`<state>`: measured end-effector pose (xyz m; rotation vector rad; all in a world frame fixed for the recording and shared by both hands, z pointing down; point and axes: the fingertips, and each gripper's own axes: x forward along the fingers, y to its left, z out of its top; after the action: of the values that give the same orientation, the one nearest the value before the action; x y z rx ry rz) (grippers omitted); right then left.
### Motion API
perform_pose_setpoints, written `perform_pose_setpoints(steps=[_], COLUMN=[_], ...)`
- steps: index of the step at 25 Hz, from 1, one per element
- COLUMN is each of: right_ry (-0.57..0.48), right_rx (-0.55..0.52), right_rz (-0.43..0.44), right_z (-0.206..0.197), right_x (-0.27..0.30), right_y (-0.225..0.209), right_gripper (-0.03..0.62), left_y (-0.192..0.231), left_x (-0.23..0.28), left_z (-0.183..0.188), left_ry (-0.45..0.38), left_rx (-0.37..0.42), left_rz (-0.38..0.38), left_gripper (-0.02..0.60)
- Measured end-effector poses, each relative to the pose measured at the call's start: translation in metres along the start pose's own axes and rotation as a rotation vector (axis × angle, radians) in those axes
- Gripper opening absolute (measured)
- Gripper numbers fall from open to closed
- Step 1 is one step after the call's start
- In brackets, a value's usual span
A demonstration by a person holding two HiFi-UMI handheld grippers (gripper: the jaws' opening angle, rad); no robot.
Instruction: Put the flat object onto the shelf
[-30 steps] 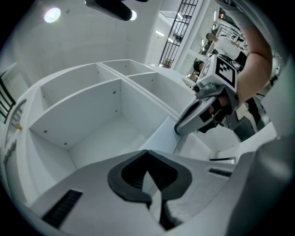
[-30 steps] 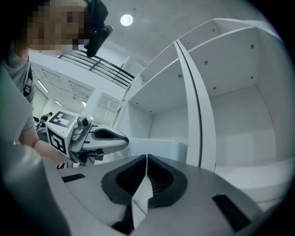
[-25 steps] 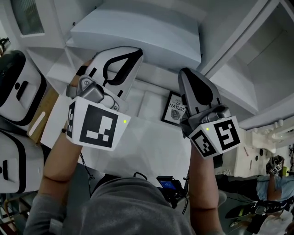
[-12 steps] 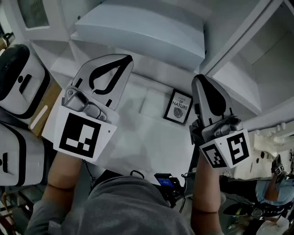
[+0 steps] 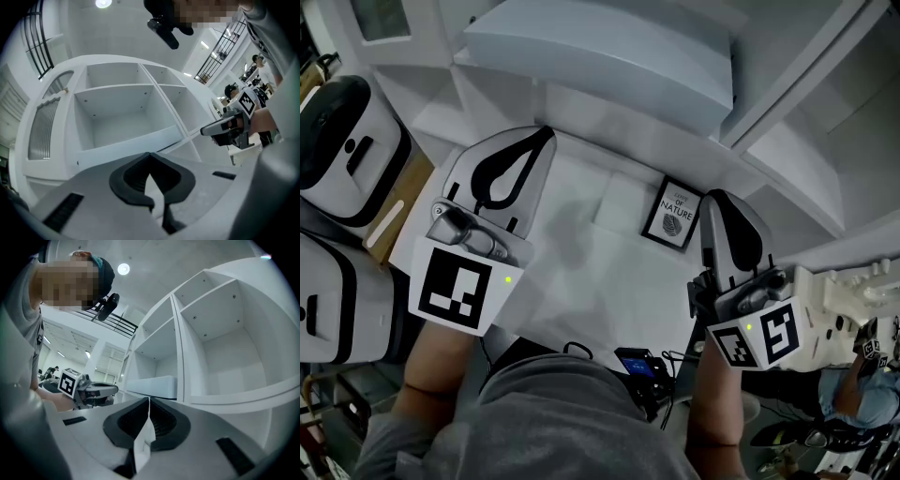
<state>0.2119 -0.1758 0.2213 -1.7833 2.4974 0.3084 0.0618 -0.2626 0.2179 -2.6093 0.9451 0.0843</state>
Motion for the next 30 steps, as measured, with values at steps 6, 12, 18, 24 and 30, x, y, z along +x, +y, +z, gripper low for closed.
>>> perform_pose_setpoints(steps=[6,12,18,24,30], right_ry=[-0.002,0.009,0.053,0.048,0.038], right_rx=[0.039,0.070,0.061,0.044,0.050], right_rz=[-0.020,-0.049,-0.042,-0.044,-0.047], right_z=[-0.023,-0.042,-0.059,-0.054,-0.050], right_x=[-0.011,-0.023,-0.027,-0.026,-0.021], right_y=[0.010,0.015,0.023,0.027,0.029], right_gripper=[0.031,0.029,0.029,0.029,0.029], left_y=[-0.004,-0.001,-0.005,-0.006,-0.003], left_x=[-0.019,-0.039,-0.052,-0.059,-0.060], left_z=[-0.023,-0.042,-0.068,-0.078,-0.074], left_ry=[0.008,0.022,0.072,0.094,0.084], left_rx=[-0.082,-0.138,-0.143,-0.131,-0.140], left_rz=[0.043,0.082,0.085,0.083,0.096], left_gripper=[0.006,0.006,0.006,0.006,0.006])
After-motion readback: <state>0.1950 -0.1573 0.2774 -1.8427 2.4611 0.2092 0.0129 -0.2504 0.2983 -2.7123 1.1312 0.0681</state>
